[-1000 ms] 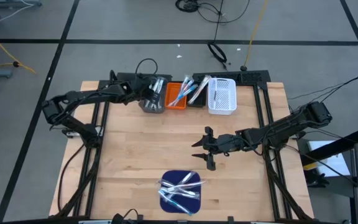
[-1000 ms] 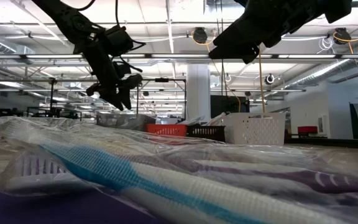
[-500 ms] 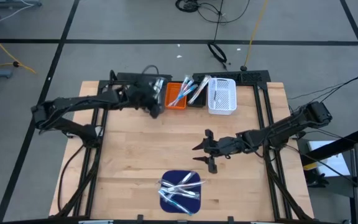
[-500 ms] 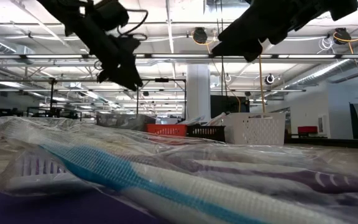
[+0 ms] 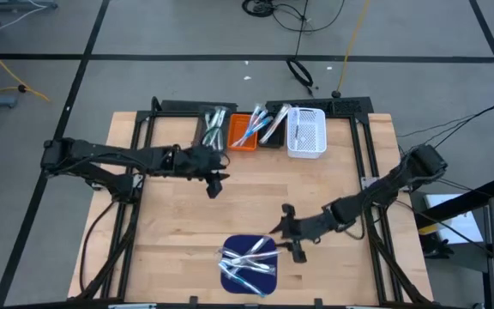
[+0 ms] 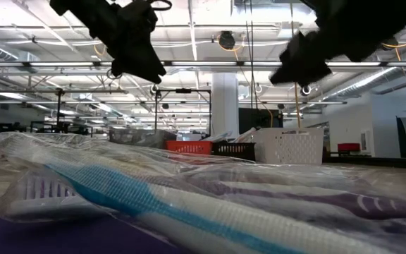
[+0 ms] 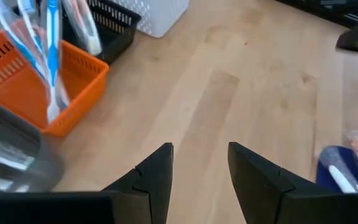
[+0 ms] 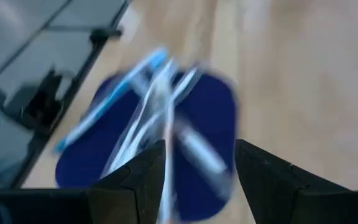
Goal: Pick & Place Toothbrushes
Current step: Put the blue toothbrush into the orange bin
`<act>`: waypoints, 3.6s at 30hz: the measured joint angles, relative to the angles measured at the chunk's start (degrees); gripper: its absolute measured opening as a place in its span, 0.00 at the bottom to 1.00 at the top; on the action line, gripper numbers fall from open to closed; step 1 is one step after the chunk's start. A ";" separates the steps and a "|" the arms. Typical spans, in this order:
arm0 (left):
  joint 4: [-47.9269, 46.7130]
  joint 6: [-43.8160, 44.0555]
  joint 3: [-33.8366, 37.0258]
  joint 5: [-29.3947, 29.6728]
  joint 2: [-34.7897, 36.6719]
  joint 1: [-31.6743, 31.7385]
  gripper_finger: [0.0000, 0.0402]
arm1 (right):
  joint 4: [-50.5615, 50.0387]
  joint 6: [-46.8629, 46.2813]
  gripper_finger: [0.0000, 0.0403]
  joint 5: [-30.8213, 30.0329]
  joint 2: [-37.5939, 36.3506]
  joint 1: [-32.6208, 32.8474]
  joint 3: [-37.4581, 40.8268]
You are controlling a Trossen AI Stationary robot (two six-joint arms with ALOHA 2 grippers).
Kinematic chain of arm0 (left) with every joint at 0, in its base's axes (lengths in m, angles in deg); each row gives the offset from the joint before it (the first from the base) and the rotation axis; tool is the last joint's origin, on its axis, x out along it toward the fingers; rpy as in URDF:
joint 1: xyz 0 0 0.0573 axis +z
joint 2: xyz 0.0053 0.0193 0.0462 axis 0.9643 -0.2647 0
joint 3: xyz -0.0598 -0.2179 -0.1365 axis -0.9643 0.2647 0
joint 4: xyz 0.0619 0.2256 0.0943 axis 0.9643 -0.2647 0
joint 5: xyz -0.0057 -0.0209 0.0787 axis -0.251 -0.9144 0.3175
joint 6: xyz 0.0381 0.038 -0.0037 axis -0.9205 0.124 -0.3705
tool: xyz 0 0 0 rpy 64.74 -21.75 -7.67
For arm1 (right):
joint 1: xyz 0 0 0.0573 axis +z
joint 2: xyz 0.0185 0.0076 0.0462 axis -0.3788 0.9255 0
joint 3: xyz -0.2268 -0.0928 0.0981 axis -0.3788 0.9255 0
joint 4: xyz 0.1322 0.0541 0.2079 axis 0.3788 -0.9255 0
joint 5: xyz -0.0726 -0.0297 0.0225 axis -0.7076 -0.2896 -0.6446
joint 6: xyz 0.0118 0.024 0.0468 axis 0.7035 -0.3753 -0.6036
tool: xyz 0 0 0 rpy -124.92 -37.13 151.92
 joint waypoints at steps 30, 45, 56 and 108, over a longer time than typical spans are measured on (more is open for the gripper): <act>0.26 5.49 0.00 13.01 -0.02 -13.63 0.39 | 5.70 -8.55 0.42 -2.96 15.88 6.88 0.02; 0.26 5.47 0.00 13.03 -0.02 -13.59 0.39 | 1.53 -11.70 0.04 -3.23 15.79 6.83 -0.01; 0.27 5.45 0.00 13.01 -0.02 -13.61 0.39 | 0.66 -10.21 0.03 -3.25 11.58 6.83 0.01; 44.46 -15.68 0.00 10.95 -0.04 -14.18 0.39 | 18.44 16.82 0.03 -26.68 -11.64 -5.20 0.01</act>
